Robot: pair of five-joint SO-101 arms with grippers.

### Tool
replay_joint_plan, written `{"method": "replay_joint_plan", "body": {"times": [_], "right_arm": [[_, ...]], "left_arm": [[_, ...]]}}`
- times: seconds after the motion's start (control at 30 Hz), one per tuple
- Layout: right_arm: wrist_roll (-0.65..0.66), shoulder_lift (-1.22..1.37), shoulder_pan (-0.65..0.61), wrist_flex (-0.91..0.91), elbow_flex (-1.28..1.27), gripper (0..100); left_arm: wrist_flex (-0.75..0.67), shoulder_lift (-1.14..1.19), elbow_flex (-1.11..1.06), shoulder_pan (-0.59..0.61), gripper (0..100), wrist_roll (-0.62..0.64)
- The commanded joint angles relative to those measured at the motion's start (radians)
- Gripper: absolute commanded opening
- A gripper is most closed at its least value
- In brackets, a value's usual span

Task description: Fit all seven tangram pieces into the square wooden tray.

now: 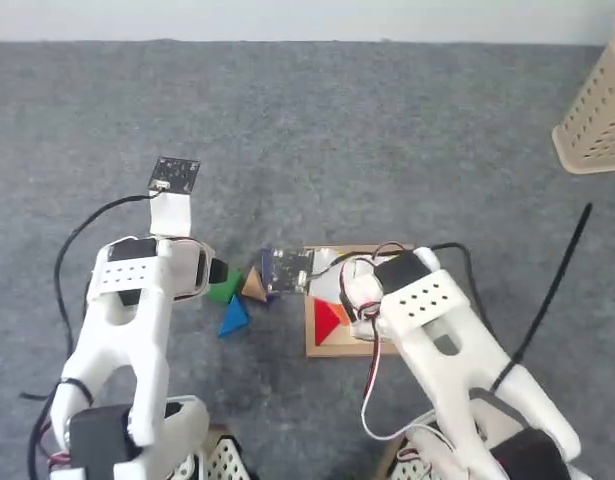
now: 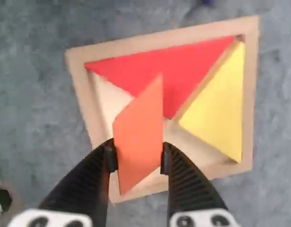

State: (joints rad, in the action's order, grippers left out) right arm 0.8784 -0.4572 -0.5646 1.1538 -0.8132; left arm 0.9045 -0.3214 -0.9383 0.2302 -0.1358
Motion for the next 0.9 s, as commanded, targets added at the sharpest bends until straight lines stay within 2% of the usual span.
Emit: {"method": "replay_joint_plan", "body": {"times": [0.0, 0.17, 0.33, 0.43, 0.7, 0.87], "right_arm": [[-0.285, -0.053, 0.050, -0.070, 0.015, 0.6], [-0.718, 0.022, 0.199, -0.133, 0.015, 0.6], [-0.872, 0.165, 0.291, -0.139, 0.086, 0.6], [-0.916, 0.231, 0.317, -0.136, 0.124, 0.6], [-0.914, 0.266, 0.315, -0.136, 0.132, 0.8], [-0.914, 0.266, 0.315, -0.125, 0.132, 13.1]], "left_arm": [[-0.018, -0.046, 0.007, 0.000, 26, 0.002], [-0.041, -0.044, 0.002, -0.002, 26, 0.003], [-0.040, -0.044, 0.002, -0.002, 26, 0.005], [-0.040, -0.044, 0.002, 0.002, 26, 0.005], [-0.038, -0.044, 0.002, -0.002, 26, 0.005], [-0.038, -0.044, 0.002, 0.000, 26, 0.005]]}}
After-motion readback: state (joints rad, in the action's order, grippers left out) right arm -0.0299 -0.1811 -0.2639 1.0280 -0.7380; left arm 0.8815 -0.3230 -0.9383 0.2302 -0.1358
